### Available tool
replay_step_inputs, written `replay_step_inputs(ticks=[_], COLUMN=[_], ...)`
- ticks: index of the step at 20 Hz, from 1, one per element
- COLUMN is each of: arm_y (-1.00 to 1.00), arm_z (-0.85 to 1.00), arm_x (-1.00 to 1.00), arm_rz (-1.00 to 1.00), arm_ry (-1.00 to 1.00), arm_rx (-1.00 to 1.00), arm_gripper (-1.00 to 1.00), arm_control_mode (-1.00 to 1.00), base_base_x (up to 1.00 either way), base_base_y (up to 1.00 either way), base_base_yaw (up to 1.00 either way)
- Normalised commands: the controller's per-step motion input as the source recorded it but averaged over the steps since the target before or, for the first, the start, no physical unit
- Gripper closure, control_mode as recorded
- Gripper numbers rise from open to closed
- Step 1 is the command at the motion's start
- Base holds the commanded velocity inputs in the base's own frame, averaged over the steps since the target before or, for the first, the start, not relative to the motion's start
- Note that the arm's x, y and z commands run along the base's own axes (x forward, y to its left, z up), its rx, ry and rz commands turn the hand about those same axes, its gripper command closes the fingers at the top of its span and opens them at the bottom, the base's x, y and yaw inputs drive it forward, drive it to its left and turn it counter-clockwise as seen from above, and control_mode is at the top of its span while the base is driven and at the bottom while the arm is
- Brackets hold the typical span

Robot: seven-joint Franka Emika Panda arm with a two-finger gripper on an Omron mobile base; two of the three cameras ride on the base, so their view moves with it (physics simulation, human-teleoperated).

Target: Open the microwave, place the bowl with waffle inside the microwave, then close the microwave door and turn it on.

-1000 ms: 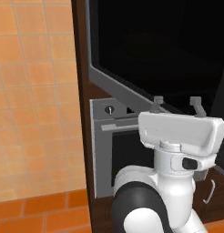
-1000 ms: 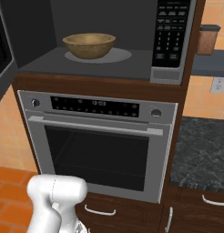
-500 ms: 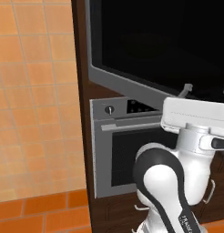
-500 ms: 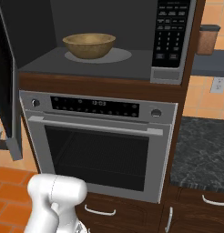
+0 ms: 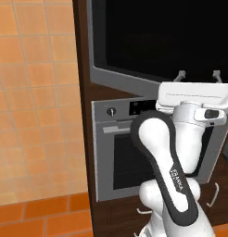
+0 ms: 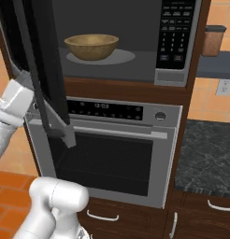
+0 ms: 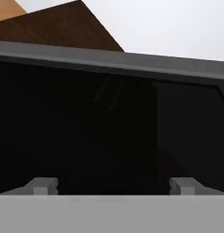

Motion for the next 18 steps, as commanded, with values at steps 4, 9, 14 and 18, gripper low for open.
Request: replay_step_inputs(ticks=[4, 9, 14, 18], arm_y=[-0.1, -0.24, -0.23, -0.02], arm_z=[0.35, 0.22, 0.22, 0.16], arm_x=[0.46, 0.46, 0.47, 0.46], arm_rz=[0.09, 0.04, 0.0, 0.0], arm_ry=[0.4, 0.33, 0.22, 0.14], arm_rx=[0.17, 0.27, 0.29, 0.21], arm_gripper=[-1.0, -1.0, -1.0, -1.0], arm_control_mode=[-1.0, -1.0, -1.0, -1.0], base_base_x=[0.0, 0.0, 0.0, 0.0], base_base_y=[0.0, 0.0, 0.0, 0.0], base_base_yaw=[0.0, 0.0, 0.0, 0.0])
